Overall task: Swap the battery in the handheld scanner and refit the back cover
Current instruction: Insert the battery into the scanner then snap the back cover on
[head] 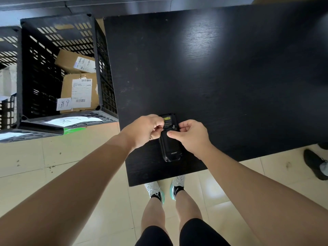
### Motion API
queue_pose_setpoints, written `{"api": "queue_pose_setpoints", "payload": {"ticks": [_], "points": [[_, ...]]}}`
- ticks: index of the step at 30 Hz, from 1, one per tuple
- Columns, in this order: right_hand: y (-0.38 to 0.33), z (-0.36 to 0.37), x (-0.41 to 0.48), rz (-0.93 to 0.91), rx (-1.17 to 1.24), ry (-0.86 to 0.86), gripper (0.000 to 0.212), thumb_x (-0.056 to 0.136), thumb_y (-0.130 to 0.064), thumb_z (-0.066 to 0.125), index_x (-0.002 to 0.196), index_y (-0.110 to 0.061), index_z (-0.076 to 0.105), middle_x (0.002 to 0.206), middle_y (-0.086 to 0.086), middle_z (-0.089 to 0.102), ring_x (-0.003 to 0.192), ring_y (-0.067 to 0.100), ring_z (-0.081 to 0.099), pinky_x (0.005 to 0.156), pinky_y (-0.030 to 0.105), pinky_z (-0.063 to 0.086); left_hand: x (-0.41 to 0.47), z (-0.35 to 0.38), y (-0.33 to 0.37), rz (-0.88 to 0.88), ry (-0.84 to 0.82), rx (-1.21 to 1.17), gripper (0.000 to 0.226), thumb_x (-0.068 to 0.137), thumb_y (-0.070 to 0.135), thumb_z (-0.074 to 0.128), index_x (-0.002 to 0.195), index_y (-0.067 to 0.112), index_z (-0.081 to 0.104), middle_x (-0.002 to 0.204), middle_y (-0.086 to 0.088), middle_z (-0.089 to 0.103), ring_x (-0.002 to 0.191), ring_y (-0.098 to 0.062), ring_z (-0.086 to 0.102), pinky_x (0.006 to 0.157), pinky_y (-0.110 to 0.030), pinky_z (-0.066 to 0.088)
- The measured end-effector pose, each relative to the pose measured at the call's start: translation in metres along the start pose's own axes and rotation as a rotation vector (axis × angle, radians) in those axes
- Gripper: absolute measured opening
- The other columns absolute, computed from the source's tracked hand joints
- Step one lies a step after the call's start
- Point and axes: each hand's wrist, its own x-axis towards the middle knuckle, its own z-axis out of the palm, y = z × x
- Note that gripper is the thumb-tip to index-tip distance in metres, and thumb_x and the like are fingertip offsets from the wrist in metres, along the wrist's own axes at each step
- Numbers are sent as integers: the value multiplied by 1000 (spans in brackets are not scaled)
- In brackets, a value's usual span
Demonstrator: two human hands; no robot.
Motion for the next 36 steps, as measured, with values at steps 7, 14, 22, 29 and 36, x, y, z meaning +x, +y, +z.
{"api": "queue_pose_setpoints", "payload": {"ticks": [7,14,22,29,36], "points": [[0,0,1,1,-24,-4,54,60,-44,89,105,-21,69,91,-9,68,82,5,65,73,25,57,3,-5,4,-7,-66,49,25,73,-8,45,70,17,49,81,-3,53,68,-31,51,57,-41,43],[0,2,0,6,-25,3,56,60,-46,89,106,-22,69,92,-10,68,83,5,65,70,21,54,0,3,8,-59,-10,52,19,78,-3,48,69,13,47,79,-3,51,62,-24,48,55,-37,41],[0,3,-1,12,-25,22,56,60,-45,90,106,-22,69,89,-11,68,82,4,65,70,22,55,-8,27,16,-210,190,-25,9,90,5,54,82,8,57,83,0,54,71,-22,52,61,-36,45],[0,3,-2,-8,-21,25,58,60,-47,90,107,-22,68,88,-12,66,81,1,63,66,17,49,-12,34,19,-261,276,-93,8,92,10,57,84,9,58,87,-4,59,74,-23,57,65,-33,47],[2,-6,-4,-87,-83,-37,52,66,-51,83,108,-26,65,91,-11,69,83,2,65,73,20,52,-30,53,21,-430,399,-389,46,82,28,79,111,31,43,94,6,56,63,-4,59,59,-13,42]]}}
